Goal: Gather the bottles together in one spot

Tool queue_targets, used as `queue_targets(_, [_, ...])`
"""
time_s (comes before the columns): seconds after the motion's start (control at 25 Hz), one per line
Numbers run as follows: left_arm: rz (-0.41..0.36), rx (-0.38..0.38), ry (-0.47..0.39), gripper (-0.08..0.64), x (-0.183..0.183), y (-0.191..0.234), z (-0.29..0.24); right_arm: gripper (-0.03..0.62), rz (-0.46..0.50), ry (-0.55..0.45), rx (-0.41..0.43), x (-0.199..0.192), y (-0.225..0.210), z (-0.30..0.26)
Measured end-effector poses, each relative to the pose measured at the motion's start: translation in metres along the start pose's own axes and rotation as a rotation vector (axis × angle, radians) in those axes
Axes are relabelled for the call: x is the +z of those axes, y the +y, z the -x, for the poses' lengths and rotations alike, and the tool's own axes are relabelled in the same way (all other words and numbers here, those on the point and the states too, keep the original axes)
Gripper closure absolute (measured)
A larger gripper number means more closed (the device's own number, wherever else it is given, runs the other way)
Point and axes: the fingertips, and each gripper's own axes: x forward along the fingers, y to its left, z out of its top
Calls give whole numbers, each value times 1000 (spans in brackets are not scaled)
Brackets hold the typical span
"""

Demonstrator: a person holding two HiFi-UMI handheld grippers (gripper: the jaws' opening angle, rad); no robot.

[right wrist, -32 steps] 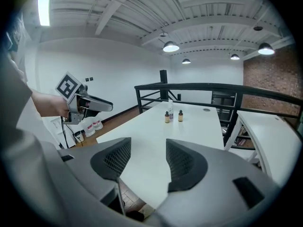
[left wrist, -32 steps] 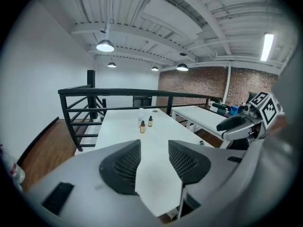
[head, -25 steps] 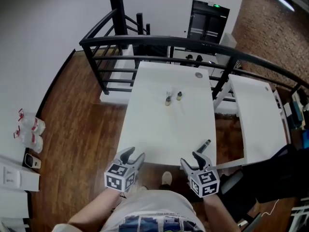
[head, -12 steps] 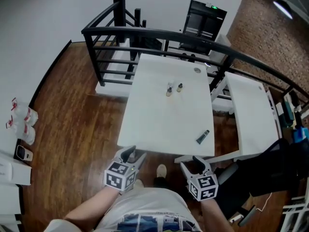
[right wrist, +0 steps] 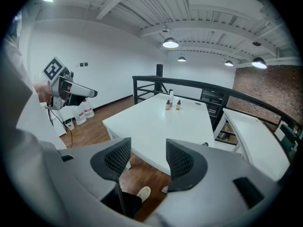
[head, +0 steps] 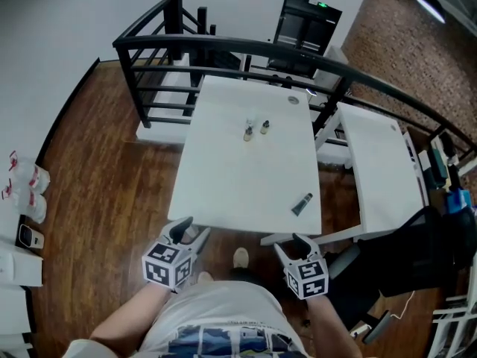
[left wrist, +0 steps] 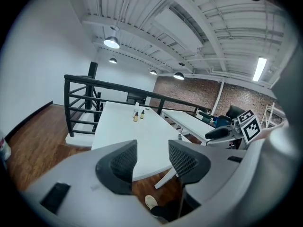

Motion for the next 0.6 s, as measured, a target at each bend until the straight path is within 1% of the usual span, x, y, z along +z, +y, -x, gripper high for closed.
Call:
queue_targets(0.16, [-14,13,25,374,8,0,-21,337,70,61,-10,-13,-41,-14])
queue_targets(0.24, [-12,10,40,376,13,-1,-36,338,150,99,-1,-19,-64,-24])
queue_targets(0.32, [-12,3,52,376,20,-5,-53,338,293,143,14,-26,-88,-36])
queue_targets(0.48, [-21,-16,77,376,37,-13,-95,337,658,234,66,-42,-129,-67])
queue_targets(0.6, [-21,-23,95,376,46,-21,-125,337,862,276,141,-51,-154,-92])
